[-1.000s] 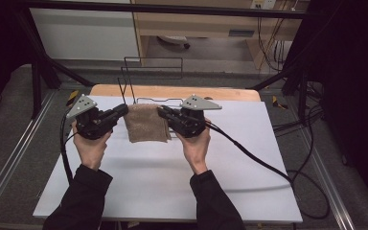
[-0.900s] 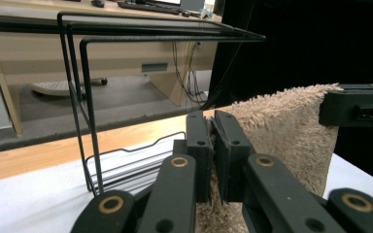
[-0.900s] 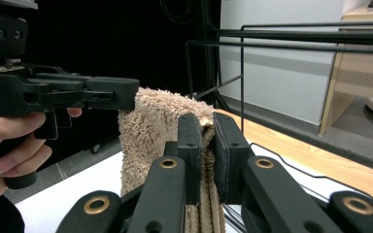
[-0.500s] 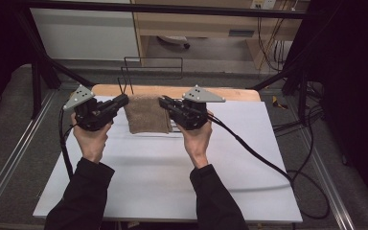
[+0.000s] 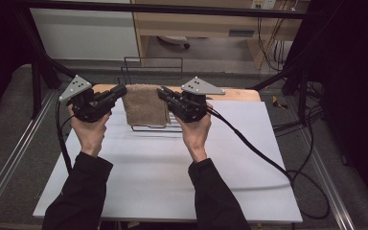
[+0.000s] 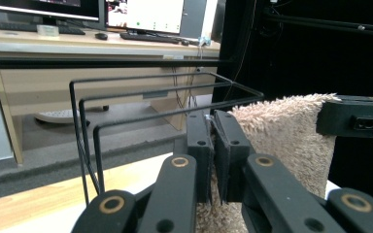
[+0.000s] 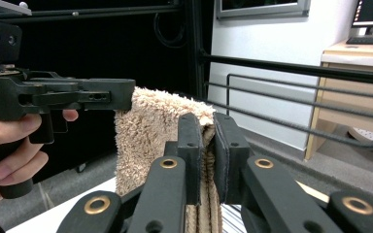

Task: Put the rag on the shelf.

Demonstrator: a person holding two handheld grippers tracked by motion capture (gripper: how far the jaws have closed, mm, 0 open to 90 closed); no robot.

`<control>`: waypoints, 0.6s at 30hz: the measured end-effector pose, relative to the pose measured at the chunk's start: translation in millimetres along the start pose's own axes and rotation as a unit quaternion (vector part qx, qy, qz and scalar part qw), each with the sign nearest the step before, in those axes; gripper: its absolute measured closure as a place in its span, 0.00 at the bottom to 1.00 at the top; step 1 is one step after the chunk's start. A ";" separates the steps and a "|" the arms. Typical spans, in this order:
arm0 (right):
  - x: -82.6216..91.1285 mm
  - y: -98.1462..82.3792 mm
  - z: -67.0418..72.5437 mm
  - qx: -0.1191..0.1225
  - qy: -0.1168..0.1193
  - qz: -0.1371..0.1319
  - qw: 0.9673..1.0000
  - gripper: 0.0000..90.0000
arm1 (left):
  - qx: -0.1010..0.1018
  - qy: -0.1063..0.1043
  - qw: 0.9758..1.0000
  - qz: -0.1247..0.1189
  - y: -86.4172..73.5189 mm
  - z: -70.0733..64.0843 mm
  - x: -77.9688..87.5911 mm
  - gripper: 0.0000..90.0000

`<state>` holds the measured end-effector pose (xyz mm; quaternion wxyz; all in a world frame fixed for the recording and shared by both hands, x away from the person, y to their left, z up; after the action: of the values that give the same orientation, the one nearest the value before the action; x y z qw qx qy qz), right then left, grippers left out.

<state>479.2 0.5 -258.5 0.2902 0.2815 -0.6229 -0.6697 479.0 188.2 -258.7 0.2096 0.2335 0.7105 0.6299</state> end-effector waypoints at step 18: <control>-6.7 30.9 -9.5 0.014 -0.018 -0.022 0.999 0.92 | -0.009 -0.001 1.000 -0.023 30.2 1.5 -14.7 0.95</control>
<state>491.8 -2.7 -228.2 0.2599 0.2876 -0.6312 -0.6718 493.7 183.6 -228.9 0.2266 0.2162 0.7097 0.6310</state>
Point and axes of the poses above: each handheld gripper's, and its own axes: x roughly backward along the jaws, y roughly out of its top, z roughly to its left, the point moved 7 cm from there along -x, roughly forward along the jaws, and after that the axes turned 7 degrees about -z, right-handed, at the moved point
